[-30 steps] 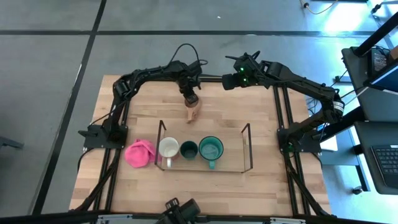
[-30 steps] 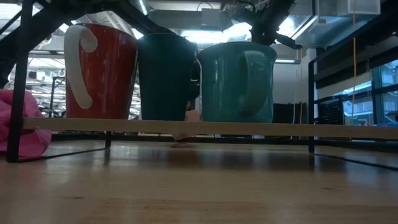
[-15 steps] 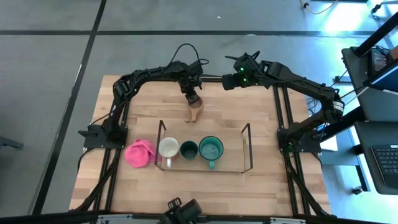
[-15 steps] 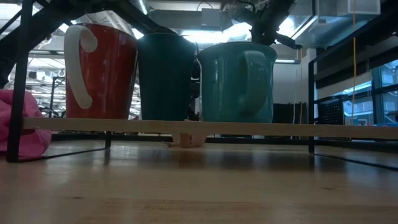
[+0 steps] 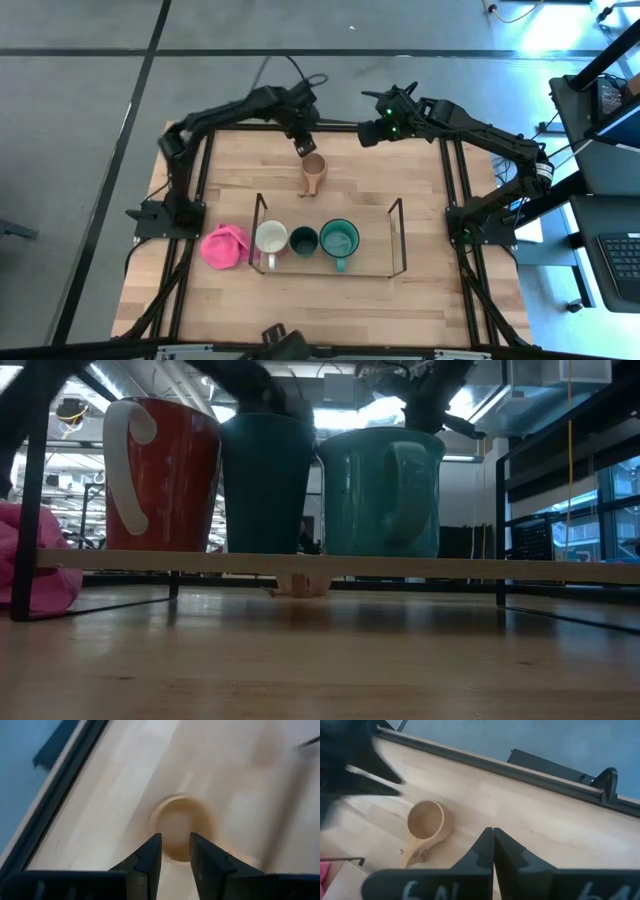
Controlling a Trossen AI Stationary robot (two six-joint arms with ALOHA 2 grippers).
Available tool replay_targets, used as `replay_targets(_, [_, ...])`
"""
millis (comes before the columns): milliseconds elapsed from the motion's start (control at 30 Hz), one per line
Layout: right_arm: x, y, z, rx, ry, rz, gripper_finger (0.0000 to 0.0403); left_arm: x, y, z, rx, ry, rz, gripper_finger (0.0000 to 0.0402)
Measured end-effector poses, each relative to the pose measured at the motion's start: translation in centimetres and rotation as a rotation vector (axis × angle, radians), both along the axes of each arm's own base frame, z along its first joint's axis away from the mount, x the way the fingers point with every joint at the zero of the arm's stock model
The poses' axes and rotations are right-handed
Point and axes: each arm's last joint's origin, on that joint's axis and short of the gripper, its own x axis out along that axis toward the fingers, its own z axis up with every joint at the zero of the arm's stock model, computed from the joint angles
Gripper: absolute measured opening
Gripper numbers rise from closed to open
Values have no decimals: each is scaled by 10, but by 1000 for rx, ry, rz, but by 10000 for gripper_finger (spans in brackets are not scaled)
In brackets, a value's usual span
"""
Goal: Stack small to large cups/mugs on shelf
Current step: Put the wooden mug on the shelf
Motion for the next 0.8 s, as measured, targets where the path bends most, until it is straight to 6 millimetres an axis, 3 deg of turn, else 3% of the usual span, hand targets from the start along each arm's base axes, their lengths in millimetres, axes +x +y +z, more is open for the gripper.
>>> replay_targets(200, [2,3,-5,37,29,26,6,-27,-46,77,57,-212,-82,93])
replay_targets(400, [32,13,-25,105,29,102,28,-49,-100,122,115,-320,-184,93])
replay_targets(500, [53,19,-41,131,16,149,56,-56,-122,125,144,-307,-208,93])
replay_targets(600, [69,22,-56,178,19,179,90,-68,-137,113,153,-262,-191,93])
replay_targets(800, [81,18,-75,221,43,182,162,-110,-158,83,75,-289,-81,93])
